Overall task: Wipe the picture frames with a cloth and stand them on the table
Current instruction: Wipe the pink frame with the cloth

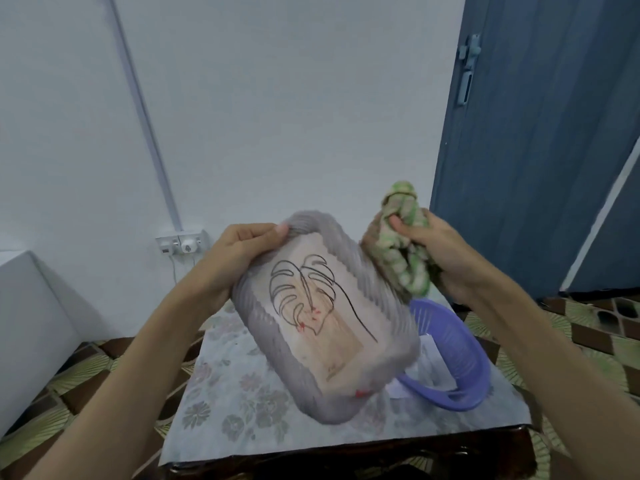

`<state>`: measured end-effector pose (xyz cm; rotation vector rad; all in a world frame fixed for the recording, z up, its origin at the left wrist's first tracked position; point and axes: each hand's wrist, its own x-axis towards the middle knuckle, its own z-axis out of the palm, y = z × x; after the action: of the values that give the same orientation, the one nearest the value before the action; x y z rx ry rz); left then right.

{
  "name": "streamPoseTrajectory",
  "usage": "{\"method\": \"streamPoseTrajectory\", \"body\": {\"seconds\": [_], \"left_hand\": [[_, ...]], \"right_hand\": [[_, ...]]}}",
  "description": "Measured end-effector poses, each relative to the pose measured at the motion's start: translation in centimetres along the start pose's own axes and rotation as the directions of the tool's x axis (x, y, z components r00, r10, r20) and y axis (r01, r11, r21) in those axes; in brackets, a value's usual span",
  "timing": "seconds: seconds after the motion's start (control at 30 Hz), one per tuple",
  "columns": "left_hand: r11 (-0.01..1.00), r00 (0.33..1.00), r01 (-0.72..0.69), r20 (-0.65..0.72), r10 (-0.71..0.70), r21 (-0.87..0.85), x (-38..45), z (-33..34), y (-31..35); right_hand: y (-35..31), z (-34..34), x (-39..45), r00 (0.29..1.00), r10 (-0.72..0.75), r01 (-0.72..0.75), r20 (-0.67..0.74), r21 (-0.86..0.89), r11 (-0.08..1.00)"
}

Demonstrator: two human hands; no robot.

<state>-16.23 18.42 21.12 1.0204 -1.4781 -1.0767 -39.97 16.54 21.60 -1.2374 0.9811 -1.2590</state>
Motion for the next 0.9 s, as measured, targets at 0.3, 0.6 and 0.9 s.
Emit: {"method": "streamPoseTrajectory", "body": {"seconds": [0.3,0.6,0.9], "left_hand": [[0.996,0.982,-0.086,-0.164,0.091,0.036,0.2,0.5,-1.0],[0.849,0.990,-0.122,-0.002,0.144,0.514,0.6,0.1,-1.3],[0.652,0.861,-0.261,-0.133,0.490,0.712,1.2,1.0,-2.3]], "right_hand": [[1.8,0.9,-1.9,0.942,-0.085,0.280,0.326,-0.618,0.735],[2.3,2.0,-1.6,0.915,-0.370,0.386,0.163,-0.625,0.679],[2.7,1.9,-1.9,0.877,-0.364,0.471,0.313,-0.706,0.528]]}}
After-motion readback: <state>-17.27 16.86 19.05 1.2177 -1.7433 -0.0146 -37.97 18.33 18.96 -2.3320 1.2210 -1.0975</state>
